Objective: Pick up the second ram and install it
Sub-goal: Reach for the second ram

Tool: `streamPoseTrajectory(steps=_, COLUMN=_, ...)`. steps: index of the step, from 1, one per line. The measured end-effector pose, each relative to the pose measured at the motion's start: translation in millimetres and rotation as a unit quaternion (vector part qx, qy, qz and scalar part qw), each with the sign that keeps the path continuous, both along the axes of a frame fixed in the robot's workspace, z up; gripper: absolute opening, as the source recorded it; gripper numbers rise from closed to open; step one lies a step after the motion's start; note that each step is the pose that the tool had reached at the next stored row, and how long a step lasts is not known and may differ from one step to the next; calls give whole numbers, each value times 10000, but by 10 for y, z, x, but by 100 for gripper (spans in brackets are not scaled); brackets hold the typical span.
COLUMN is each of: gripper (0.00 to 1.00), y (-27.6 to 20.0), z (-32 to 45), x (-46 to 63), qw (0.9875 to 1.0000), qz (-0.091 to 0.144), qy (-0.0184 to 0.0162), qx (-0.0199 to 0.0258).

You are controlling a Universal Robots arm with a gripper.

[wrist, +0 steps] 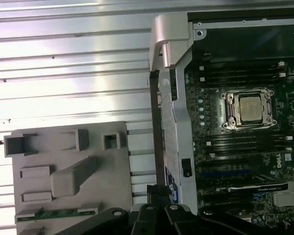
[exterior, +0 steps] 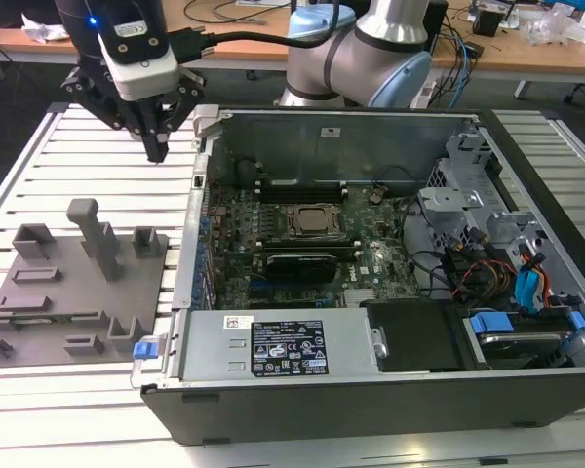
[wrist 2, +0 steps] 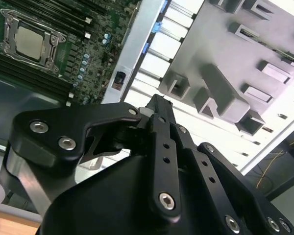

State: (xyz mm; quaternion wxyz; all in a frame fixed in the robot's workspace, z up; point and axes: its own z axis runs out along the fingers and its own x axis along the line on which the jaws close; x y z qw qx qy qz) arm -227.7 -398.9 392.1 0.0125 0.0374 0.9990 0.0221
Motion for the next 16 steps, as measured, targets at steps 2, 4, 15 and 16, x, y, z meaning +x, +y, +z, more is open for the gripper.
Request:
streamPoseTrajectory(steps=2, gripper=11, y=0, z=-2, x=-71, qw=10000, qz=-1, qy=0, qx=0)
streamPoseTrajectory(steps=4, gripper=11, y=0, z=-3, x=-121, qw=10000, qz=0, qy=0, qx=0)
streamPoseTrajectory(steps=15, gripper=11, y=0, z=-12, x=-388, qw=10000, qz=0, qy=0, qx=0)
streamPoseTrajectory(steps=16, gripper=11, y=0, z=-13, x=-418, qw=10000, qz=0, qy=0, qx=0)
